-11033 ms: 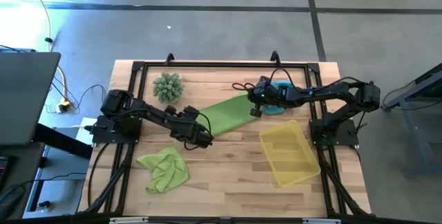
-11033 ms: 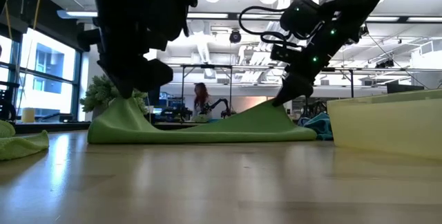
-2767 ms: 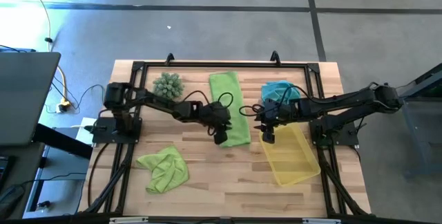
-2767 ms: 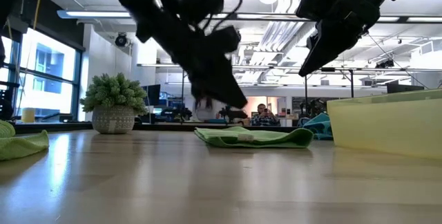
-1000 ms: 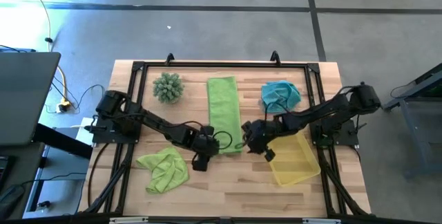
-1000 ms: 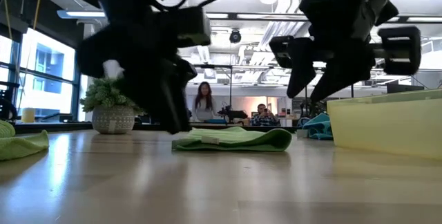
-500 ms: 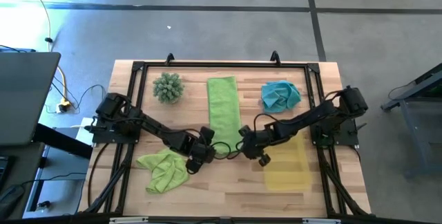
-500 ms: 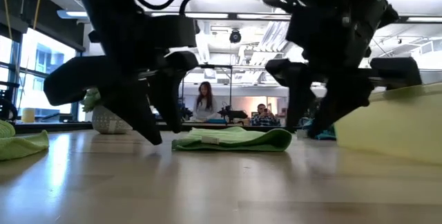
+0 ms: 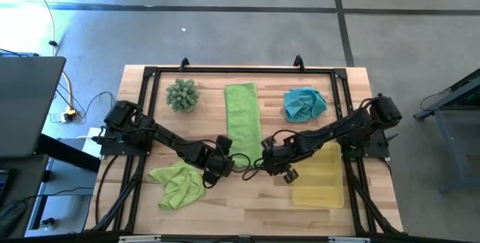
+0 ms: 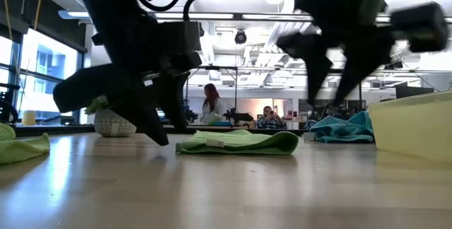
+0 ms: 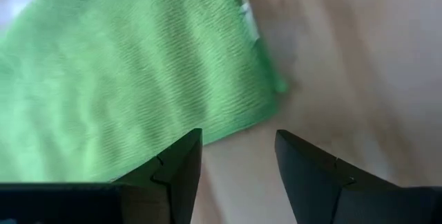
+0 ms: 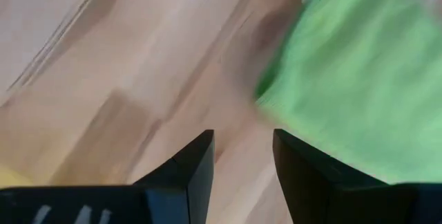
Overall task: Roll microfiber towels into tight, uniform cylinder then place into a basket
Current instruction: Roll the green cloth
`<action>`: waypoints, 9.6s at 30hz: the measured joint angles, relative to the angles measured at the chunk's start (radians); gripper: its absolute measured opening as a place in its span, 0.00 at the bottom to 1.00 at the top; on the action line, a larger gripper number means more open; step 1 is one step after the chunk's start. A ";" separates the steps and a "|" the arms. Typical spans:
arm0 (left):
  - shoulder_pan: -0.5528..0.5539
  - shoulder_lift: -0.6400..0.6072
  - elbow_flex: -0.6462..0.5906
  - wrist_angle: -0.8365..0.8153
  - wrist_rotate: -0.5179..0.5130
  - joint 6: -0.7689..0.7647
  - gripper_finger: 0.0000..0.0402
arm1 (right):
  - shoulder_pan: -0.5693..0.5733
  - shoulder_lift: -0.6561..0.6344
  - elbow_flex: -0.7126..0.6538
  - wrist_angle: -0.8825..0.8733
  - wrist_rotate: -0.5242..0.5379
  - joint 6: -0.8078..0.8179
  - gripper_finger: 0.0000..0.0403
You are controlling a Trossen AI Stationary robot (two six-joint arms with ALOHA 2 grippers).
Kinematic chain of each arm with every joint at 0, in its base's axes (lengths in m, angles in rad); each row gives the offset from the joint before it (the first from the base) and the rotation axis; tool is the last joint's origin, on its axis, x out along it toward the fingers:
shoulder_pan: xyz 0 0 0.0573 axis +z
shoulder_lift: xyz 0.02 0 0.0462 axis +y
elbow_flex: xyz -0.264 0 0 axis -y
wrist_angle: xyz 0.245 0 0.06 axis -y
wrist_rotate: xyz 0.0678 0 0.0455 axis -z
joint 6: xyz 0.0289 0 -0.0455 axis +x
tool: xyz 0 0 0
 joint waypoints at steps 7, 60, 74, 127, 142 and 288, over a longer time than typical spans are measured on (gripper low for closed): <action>0.001 -0.001 0.000 -0.025 -0.074 0.140 0.43 | -0.021 0.000 -0.062 0.140 0.068 -0.160 0.35; 0.003 0.086 0.004 0.176 0.096 -0.125 0.41 | -0.018 0.115 -0.124 0.369 0.039 0.201 0.02; 0.004 0.093 0.002 0.189 0.103 -0.413 0.02 | -0.017 0.115 -0.124 0.367 -0.007 0.280 0.02; 0.088 0.015 0.000 0.042 0.063 -0.878 0.00 | -0.070 0.011 -0.097 0.341 -0.043 0.459 0.23; 0.085 0.015 0.000 0.035 0.046 -0.895 0.00 | -0.059 0.151 -0.108 0.337 0.125 0.514 0.20; 0.040 -0.059 -0.360 0.805 0.409 -0.862 0.03 | -0.101 0.199 -0.105 0.419 -0.191 0.657 0.01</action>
